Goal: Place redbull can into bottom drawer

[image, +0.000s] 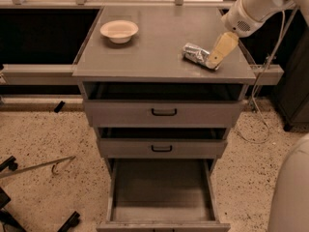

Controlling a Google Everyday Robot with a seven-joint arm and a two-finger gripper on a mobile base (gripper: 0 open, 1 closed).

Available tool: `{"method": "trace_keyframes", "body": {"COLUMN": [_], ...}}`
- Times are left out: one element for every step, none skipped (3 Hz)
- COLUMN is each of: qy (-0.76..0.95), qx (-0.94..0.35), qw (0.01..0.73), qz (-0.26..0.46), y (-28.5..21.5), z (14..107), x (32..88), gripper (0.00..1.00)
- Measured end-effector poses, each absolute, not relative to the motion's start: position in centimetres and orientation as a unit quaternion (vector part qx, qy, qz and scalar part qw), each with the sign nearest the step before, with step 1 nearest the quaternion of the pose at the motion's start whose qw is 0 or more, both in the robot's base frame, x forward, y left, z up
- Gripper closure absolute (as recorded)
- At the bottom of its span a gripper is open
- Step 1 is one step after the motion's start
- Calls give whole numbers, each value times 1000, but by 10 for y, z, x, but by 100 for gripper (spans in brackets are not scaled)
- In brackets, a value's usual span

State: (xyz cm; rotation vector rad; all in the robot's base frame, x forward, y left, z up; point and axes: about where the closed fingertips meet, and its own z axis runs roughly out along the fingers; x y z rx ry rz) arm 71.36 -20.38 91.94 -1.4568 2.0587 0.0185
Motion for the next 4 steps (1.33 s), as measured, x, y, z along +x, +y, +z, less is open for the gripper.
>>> {"method": "trace_keyframes", "body": {"qy": [781,778,778,779], "qx": [-543,-557,-557,-554], "qw": [306,285,285,289], "qz": [42,61,61,51], "y": [-195,-183,-182,-181], "z": [894,883,882,876], "x": [730,732,733,752], "gripper": [0,0,0,0]}}
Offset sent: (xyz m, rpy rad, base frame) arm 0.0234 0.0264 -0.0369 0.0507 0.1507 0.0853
